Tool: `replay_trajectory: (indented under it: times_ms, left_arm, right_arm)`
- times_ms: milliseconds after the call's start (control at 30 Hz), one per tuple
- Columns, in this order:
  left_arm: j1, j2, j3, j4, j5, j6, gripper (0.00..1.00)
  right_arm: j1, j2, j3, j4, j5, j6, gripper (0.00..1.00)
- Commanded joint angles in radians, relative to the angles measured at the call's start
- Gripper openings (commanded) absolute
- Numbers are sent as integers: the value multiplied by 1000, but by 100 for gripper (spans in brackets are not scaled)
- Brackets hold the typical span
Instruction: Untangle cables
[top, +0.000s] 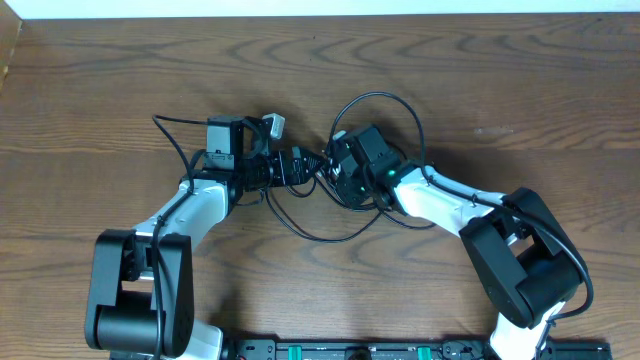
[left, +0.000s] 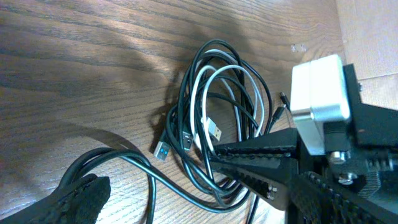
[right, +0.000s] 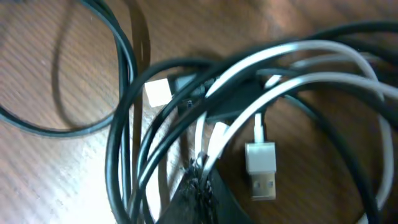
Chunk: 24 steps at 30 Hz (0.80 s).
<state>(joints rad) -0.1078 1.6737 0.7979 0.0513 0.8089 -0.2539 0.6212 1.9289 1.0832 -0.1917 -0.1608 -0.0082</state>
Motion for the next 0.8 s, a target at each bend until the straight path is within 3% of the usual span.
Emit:
replay_trajectory:
  times_ms: [0,233,433,533,600,700,767]
  left_arm:
    - [0,-3,8,-2,1,14,99]
    - [0,-3,8,-2,1,14,99]
    - [0,-3,8,-2,1,14,99]
    - [0,-3,8,-2,1,14,99]
    - [0,-3,8,-2,1,14,99]
    - [0,-3,8,-2,1,14,99]
    - [0,-3,8,-2,1,14,99]
  right_arm:
    - [-23,-14,92,-73,-10,25,1]
    - [-180,-202,290,-369,-37,34,1]
    - [-319,-281,293,-497,-51,33,1]
    - [-368,-262,292,-562,104,72,1]
    - [-418,-241,292,-602,388,216,1]
    - [-489,-234,292,-648,643,413,1]
    - [-538,-234,292,-673,621,491,1]
